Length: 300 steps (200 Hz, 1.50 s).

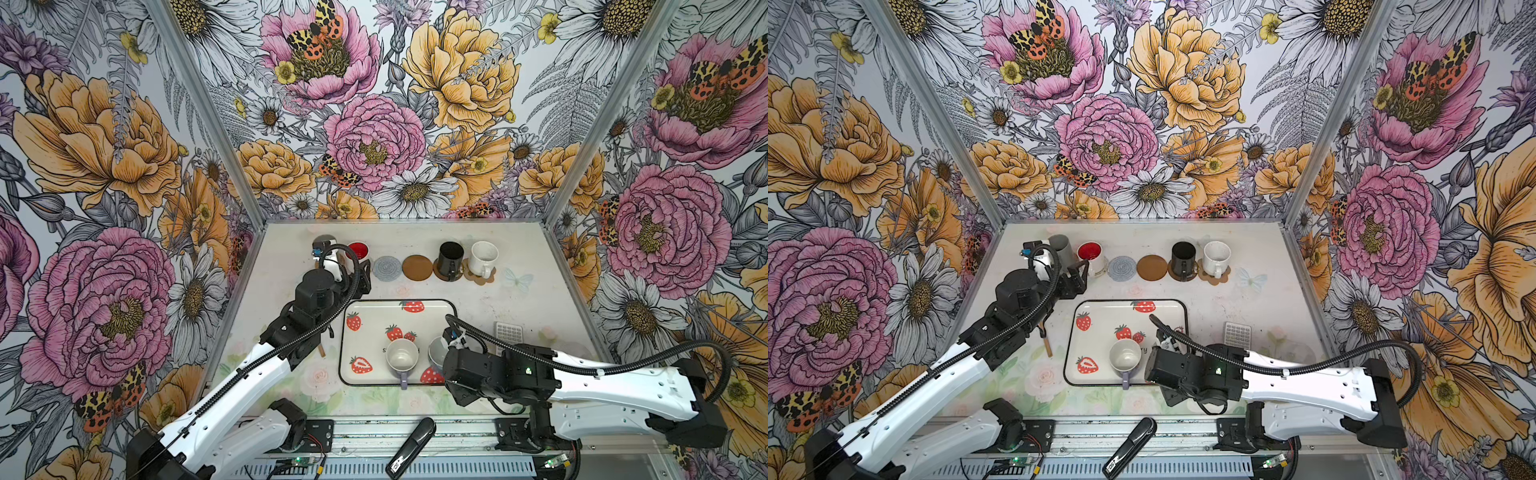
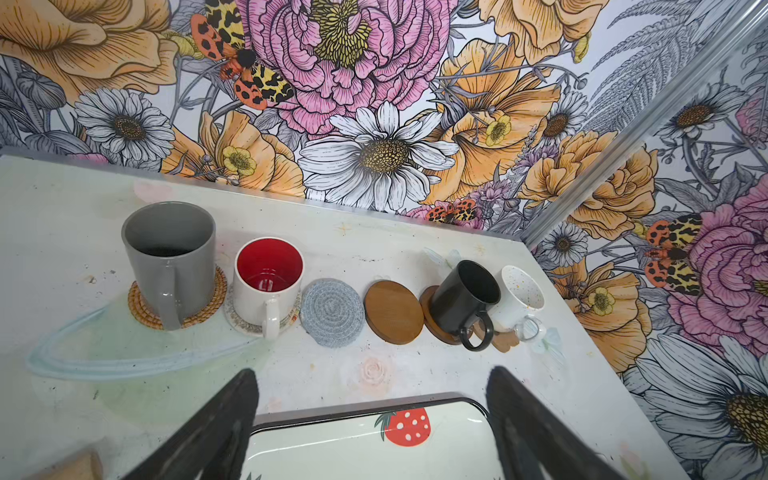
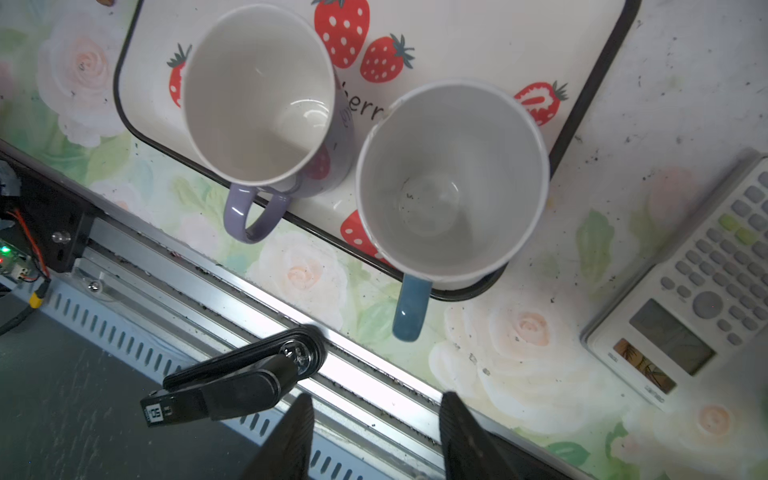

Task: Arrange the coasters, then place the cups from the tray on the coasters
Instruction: 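Move the right gripper over the blue-handled mug on the tray, then lower the right gripper onto the blue-handled mug rim and grasp it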

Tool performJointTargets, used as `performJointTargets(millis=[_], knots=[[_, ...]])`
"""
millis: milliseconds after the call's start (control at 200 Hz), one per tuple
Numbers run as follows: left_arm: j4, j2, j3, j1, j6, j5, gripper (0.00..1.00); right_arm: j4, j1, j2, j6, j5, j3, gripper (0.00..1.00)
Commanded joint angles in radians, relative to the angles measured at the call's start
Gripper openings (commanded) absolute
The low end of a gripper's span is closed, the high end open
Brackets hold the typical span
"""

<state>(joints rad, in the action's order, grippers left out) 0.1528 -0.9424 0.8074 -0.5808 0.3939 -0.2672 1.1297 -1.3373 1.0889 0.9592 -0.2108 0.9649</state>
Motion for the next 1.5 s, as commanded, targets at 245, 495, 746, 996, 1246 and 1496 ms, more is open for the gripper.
performJointTargets(millis=[245, 495, 746, 996, 1246, 1496], knots=[[-0.007, 0.010, -0.011, -0.015, 0.016, 0.023, 0.88, -0.065, -0.013, -0.053, 0.110, -0.064, -0.103, 0.53], [-0.003, 0.010, -0.008, -0.017, 0.019, 0.025, 0.88, -0.157, -0.004, -0.041, 0.084, -0.059, -0.144, 0.55], [-0.002, 0.010, -0.007, -0.021, 0.017, 0.018, 0.88, -0.231, 0.033, -0.031, 0.048, -0.031, -0.178, 0.56], [0.003, -0.011, 0.004, -0.023, 0.011, 0.017, 0.89, -0.265, 0.094, -0.011, 0.007, 0.010, -0.201, 0.56], [0.003, -0.025, 0.008, -0.021, 0.010, 0.013, 0.89, -0.303, 0.133, 0.016, -0.025, 0.038, -0.218, 0.56], [0.002, -0.049, 0.016, -0.021, 0.011, 0.016, 0.89, -0.353, 0.148, 0.043, -0.029, 0.045, -0.244, 0.51]])
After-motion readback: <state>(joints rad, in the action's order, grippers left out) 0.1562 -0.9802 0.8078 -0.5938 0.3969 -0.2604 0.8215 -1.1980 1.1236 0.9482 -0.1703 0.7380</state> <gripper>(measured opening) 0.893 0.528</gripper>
